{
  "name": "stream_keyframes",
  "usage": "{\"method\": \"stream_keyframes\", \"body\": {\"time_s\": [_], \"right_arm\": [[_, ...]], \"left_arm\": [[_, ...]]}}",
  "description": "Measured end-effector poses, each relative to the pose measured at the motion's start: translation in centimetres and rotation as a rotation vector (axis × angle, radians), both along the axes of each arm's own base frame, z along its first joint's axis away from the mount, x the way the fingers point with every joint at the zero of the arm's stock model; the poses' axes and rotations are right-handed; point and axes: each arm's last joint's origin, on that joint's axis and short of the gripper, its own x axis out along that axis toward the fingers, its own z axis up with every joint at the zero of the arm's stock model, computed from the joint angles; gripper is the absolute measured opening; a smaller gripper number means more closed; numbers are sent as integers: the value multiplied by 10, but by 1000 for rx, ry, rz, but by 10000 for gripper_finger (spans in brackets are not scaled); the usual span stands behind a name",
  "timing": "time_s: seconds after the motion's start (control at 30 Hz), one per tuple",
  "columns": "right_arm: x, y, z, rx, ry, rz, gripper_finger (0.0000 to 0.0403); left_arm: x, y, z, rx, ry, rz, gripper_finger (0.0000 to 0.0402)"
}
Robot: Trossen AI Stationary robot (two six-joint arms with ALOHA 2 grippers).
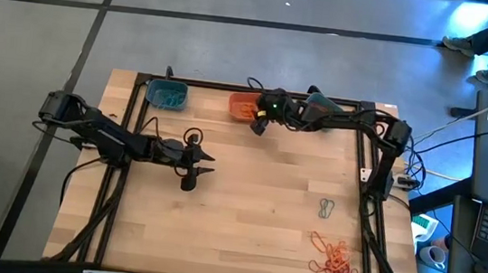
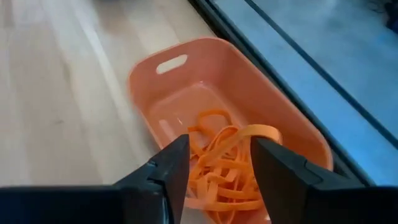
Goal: Sort rubber bands into baskets
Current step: Put the orange rubber band into the orange bin
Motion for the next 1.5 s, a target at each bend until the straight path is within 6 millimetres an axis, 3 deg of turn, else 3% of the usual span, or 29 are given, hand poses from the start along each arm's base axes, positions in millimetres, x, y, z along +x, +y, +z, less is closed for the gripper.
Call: {"method": "stream_keyframes", "body": {"time_s": [0.2, 0.37, 0.83, 0.97, 1.17, 1.33, 1.5], "right_arm": [[16, -4, 36, -59, -52, -30, 170], [21, 5, 50, -14, 74, 21, 169], [-12, 76, 97, 80, 362, 92, 169], [-22, 100, 93, 119, 414, 139, 169], [-46, 130, 64, 255, 516, 184, 169], [-72, 152, 47, 330, 562, 133, 169], [-102, 178, 46, 422, 586, 75, 169]], "left_arm": [[0, 0, 0, -1, -1, 0, 164], [0, -1, 0, -2, 0, -4, 164], [0, -6, 0, -7, -3, -24, 164], [0, -6, 0, -8, -5, -23, 164], [0, -6, 0, -9, -5, -23, 164], [0, -6, 0, -9, -5, -23, 164], [0, -6, 0, -14, -6, -20, 164]]}}
